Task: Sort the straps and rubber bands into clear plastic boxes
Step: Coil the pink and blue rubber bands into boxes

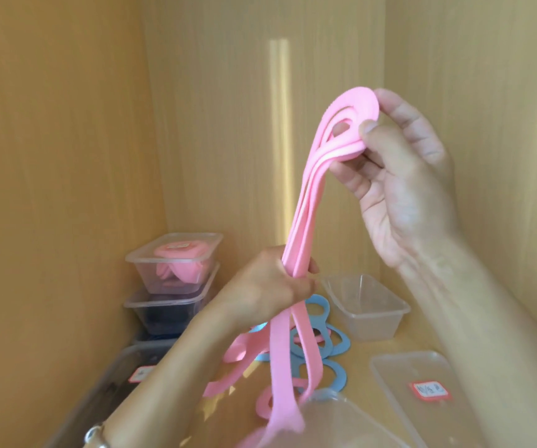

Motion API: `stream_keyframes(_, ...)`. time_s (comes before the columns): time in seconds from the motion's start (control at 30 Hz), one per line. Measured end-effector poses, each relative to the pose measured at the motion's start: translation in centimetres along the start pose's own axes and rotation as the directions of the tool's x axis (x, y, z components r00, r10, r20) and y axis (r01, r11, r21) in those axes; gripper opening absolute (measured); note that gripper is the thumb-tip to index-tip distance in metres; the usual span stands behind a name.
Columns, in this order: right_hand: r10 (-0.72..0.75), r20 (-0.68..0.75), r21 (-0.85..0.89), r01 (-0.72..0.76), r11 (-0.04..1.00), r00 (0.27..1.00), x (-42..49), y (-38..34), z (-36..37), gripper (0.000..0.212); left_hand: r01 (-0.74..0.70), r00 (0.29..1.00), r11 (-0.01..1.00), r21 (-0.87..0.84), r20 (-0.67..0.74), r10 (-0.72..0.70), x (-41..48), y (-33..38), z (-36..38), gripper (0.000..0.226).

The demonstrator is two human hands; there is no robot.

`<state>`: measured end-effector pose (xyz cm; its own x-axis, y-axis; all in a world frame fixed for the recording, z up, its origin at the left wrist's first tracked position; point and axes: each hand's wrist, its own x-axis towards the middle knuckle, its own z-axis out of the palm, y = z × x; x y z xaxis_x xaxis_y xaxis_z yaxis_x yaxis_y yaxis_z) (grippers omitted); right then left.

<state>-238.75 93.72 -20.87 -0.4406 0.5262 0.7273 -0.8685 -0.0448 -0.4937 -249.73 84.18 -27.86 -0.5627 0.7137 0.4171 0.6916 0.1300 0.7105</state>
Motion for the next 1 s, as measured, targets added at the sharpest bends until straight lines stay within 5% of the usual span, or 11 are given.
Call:
stream_keyframes(0.13, -0.001, -0.036, 0.015, 0.002, 1.0, 0.999, 0.4, -0.1, -0.2, 0.022, 0.03, 0.998, 0.999, 0.04, 0.049, -0.032, 0.0, -0.3, -0.9, 0.013)
stream_keyframes(0.2, -0.018, -0.056, 0.039, 0.02, 0.999, 0.998, 0.6, -0.4, -0.6, 0.022, 0.023, 0.993, 0.998, 0.054, -0.12, -0.017, 0.2, -0.3, -1.3, 0.029)
stream_keyframes(0.33, -0.042, -0.062, 0.044, 0.044, 0.998, 0.997, 1.0, -0.6, -1.1, 0.025, -0.095, 0.858, 0.993, -0.07, -0.512, 0.047, 0.7, -0.3, -2.5, 0.042)
stream_keyframes(0.5, -0.048, -0.078, 0.026, 0.05, 0.998, 0.996, 1.1, -0.2, -1.3, 0.03, -0.025, 0.967, 0.998, -0.057, -0.255, 0.01, 0.3, -0.9, -1.9, 0.045)
stream_keyframes(0.77, -0.05, -0.094, 0.0, 0.05, 0.999, 0.994, 1.3, 0.0, -1.7, 0.025, -0.167, 0.923, 0.985, 0.031, -0.347, 0.168, 0.2, -0.7, -2.4, 0.058)
stream_keyframes(0.9, -0.052, -0.077, -0.015, 0.051, 0.999, 0.996, 1.2, 0.1, -1.6, 0.025, -0.073, 0.997, 0.979, -0.188, -0.013, 0.072, -0.1, -0.6, -2.8, 0.052)
stream_keyframes(1.0, -0.057, -0.081, -0.019, 0.056, 0.998, 0.995, 1.2, 0.0, -1.7, 0.025, -0.019, 0.987, 0.983, -0.184, 0.154, 0.048, -0.2, -0.9, -2.9, 0.029)
